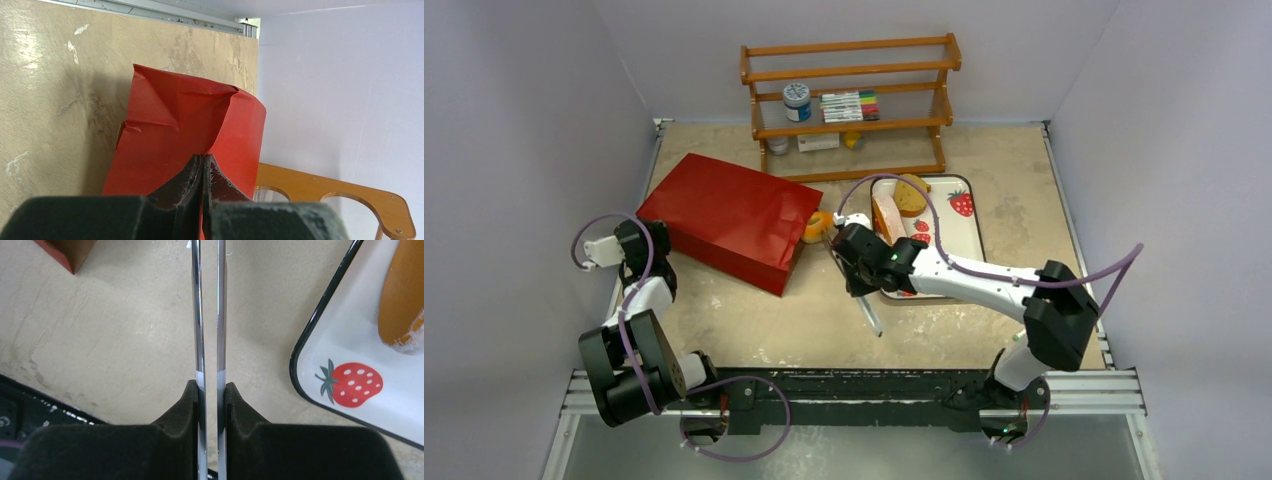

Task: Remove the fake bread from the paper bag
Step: Take out the fake bread from the paper bag, then place the fake bread in the container.

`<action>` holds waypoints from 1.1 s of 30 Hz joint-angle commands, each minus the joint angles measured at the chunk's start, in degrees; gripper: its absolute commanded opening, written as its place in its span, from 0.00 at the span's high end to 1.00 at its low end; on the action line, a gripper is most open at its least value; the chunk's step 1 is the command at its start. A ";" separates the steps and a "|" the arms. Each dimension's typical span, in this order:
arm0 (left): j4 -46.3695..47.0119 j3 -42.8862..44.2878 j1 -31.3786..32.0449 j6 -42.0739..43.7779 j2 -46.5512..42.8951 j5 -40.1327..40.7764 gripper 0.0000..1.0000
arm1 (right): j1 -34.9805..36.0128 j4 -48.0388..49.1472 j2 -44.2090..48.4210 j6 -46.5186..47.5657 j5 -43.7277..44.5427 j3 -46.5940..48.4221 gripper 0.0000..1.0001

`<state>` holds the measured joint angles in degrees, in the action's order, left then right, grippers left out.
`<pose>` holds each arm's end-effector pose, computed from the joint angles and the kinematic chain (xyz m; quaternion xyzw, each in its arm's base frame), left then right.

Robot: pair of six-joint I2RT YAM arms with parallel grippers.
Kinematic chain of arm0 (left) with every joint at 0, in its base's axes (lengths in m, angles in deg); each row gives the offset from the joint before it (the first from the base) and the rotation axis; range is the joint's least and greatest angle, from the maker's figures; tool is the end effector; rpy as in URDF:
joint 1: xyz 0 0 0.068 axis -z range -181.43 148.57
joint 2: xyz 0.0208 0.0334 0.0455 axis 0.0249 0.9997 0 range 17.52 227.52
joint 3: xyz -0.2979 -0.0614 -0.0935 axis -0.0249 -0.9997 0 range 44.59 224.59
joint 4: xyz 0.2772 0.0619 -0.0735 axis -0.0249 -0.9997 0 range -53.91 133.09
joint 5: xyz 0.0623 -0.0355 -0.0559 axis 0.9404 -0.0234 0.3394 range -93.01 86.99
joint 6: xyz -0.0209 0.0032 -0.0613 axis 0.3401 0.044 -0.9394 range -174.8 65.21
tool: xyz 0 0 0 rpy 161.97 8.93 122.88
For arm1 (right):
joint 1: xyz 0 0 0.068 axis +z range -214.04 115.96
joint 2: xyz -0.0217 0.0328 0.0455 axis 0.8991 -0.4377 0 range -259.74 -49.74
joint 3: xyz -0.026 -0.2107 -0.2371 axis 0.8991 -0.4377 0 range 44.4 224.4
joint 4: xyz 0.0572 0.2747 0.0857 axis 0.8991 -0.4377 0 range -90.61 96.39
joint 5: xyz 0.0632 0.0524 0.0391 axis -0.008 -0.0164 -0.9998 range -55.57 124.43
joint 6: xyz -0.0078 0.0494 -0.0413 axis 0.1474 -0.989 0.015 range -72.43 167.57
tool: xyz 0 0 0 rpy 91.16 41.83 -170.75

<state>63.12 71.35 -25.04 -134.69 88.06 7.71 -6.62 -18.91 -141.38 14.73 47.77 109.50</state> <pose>0.2459 0.1178 0.2069 -0.6864 0.4761 -0.1876 0.5166 0.2152 0.3150 0.2562 -0.1627 0.9252 0.1527 0.3069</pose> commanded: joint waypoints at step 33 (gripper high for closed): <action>-0.17 -2.10 0.58 -1.19 -3.69 2.75 1.00 | -8.99 -18.86 23.07 -19.90 23.63 -1.70 1.00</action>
<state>61.00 69.04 -24.91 -136.70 85.41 9.90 -8.36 -43.61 -120.94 -10.23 68.53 110.66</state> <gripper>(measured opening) 0.005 0.170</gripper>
